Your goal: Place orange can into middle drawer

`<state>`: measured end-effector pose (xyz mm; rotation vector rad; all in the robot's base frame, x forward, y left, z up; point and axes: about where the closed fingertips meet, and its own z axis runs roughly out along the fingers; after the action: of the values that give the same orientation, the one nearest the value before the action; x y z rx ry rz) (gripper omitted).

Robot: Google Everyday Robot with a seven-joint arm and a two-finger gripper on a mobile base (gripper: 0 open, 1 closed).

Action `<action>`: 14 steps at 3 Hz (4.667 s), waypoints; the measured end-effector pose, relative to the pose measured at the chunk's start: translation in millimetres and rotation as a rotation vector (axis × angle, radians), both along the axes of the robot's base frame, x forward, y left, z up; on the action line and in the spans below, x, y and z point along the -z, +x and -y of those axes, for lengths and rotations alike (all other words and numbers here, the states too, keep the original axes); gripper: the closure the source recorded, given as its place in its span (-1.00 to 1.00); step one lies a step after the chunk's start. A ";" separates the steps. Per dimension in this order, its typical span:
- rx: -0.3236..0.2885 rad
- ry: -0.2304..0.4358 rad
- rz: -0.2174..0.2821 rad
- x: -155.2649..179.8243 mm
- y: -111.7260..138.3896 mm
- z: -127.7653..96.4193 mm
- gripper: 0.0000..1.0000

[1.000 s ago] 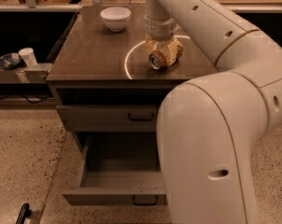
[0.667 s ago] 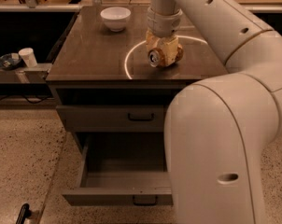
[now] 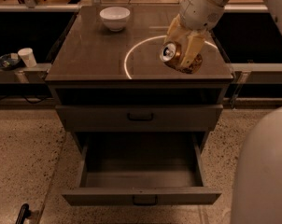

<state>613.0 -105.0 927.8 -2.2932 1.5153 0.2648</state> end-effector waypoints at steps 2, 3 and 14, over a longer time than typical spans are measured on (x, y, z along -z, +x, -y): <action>0.155 0.245 -0.044 -6.0 -103.5 50.6 1.00; 0.201 0.237 -0.107 23.2 -122.9 69.1 1.00; 0.358 0.858 -0.235 446.3 -80.5 -108.3 1.00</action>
Offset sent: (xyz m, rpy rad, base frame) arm -0.1900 -0.0873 -0.0542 0.3322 0.1713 -0.2317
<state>532.5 3.3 481.4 -1.3349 1.4800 0.9001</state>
